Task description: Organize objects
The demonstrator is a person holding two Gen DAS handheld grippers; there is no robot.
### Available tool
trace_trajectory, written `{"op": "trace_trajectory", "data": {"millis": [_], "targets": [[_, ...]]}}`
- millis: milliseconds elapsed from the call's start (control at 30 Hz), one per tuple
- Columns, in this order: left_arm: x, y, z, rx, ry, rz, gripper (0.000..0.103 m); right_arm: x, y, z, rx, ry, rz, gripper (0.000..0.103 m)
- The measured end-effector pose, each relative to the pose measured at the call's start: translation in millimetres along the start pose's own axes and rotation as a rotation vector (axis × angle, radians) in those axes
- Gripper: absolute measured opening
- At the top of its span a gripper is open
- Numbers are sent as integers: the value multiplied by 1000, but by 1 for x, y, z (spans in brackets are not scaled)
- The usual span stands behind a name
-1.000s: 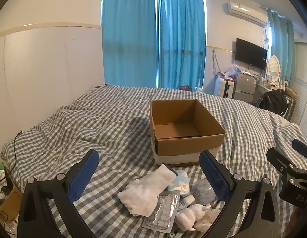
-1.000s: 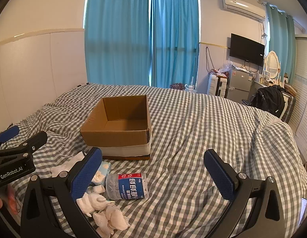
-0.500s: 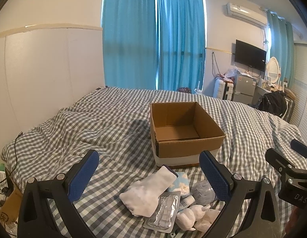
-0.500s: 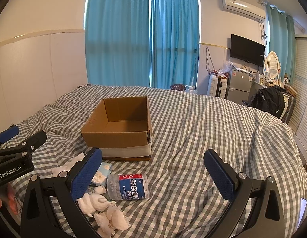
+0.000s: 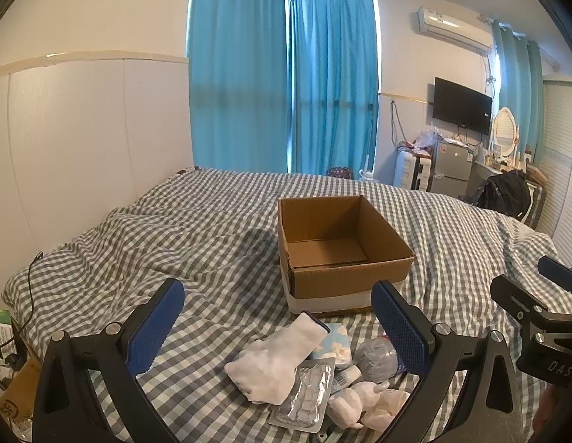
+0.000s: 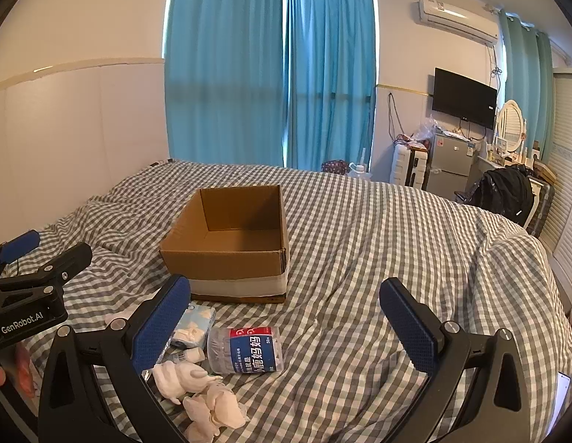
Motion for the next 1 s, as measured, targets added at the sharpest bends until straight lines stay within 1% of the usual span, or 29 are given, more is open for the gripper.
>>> {"op": "trace_trajectory", "data": {"millis": [300,700,833,1000], "targets": [[3,5,6,-3,-18,22,103,2,4,3,1,1,12,103],[1,7,10,-1,-26,18,103,0,10,1,2,19,33,103],[-4,8,8,3,-7,16,103,-1,15,0,7,24,43,103],[-25,9,-10,20,64,-7,103,-8,27,-8,31,51,65,103]]}}
Point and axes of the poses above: each gripper's, at about its wrist camera, not at the fingertips, and z roughly against the way its jaws point, y to its left, x to its top, the point moved 5 cm from there along -z, roughly the way its jaws point, and after that the axes turned 8 degrees about z, right-handed, at the moved point
